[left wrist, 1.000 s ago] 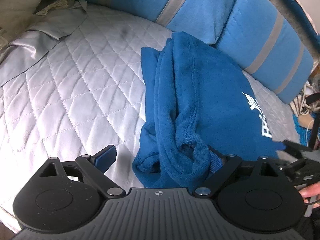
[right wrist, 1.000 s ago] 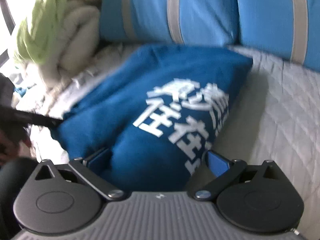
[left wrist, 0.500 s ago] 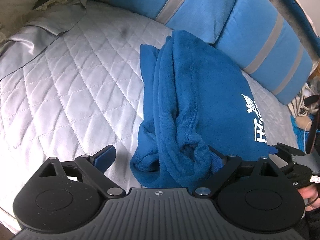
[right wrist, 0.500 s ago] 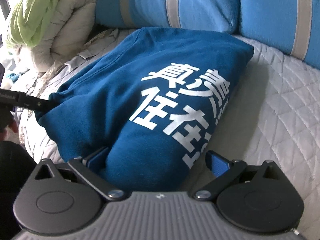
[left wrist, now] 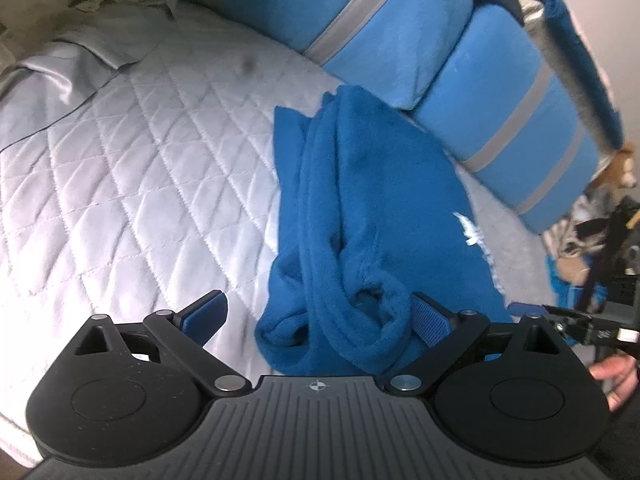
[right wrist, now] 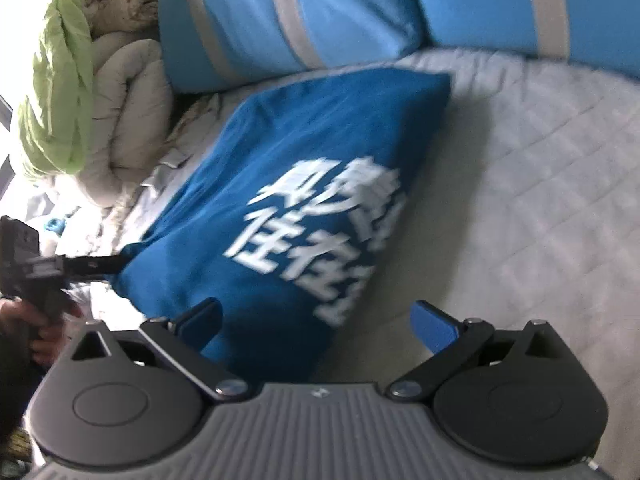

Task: Fold clothes
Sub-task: 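Grasp the folded sweatshirt end with the left tool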

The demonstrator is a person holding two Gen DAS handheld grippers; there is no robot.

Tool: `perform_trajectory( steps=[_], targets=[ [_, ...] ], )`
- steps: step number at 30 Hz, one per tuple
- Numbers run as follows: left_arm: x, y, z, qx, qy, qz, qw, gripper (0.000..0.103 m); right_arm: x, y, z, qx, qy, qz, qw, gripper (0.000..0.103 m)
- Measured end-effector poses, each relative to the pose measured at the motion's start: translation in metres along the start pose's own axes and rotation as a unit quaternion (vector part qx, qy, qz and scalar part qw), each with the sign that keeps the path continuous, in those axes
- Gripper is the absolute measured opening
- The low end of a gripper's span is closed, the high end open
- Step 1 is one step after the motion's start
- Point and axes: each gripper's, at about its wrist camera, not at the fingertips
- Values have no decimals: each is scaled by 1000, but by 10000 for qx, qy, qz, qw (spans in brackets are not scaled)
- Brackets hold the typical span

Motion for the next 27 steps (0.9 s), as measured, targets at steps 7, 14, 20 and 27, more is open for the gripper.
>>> perform_trajectory(
  steps=[7,14,20,27],
  targets=[
    [28,-27,17,303,647,-667,9952,99,-46,32,22,-389,-532,-81,9978,103],
    [48,-65,28,686,1071,-1476,9808,99,-83,26,18,-709,-1279,107,9892,103],
    [37,-83,36,1189,897,-1992,9686,99,-100,10,15,-812,-1696,349,9815,103],
    [24,-100,37,1541,852,-2454,9533,99,-111,-11,30,-815,-1871,674,9766,103]
  ],
)
Point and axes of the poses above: each gripper's, at about its wrist camera, not at the fingertips, and y roughly against the way its jaws point, x to its left, z to its top, and after that the axes turned 11 degrees about z, right-handed
